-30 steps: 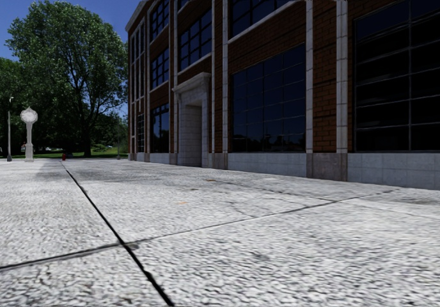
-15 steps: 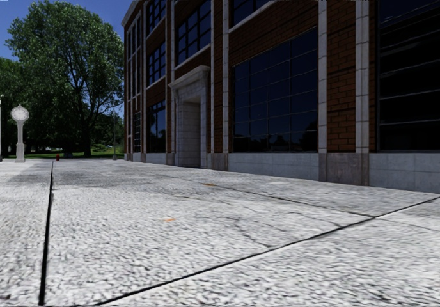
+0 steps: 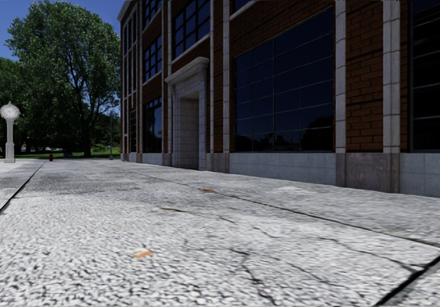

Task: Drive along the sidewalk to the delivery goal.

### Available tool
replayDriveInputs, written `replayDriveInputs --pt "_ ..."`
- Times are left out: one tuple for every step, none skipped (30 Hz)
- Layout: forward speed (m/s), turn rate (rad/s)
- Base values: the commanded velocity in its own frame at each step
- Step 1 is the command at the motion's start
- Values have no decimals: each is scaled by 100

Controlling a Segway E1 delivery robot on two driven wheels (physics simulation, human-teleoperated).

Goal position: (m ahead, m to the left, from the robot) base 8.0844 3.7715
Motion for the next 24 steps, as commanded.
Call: replayDriveInputs --pt "200 0" --pt "200 0" --pt "200 0" --pt "200 0" --pt "200 0" --pt "200 0" --pt "200 0" --pt "200 0" --pt "200 0" --pt "200 0" --pt "200 0" --pt "200 0" --pt "200 0" --pt "200 0" --pt "200 0" --pt "200 0" --pt "200 0" --pt "200 0" --pt "200 0" --pt "200 0" --pt "200 0" --pt "200 41" --pt "200 41" --pt "200 86"
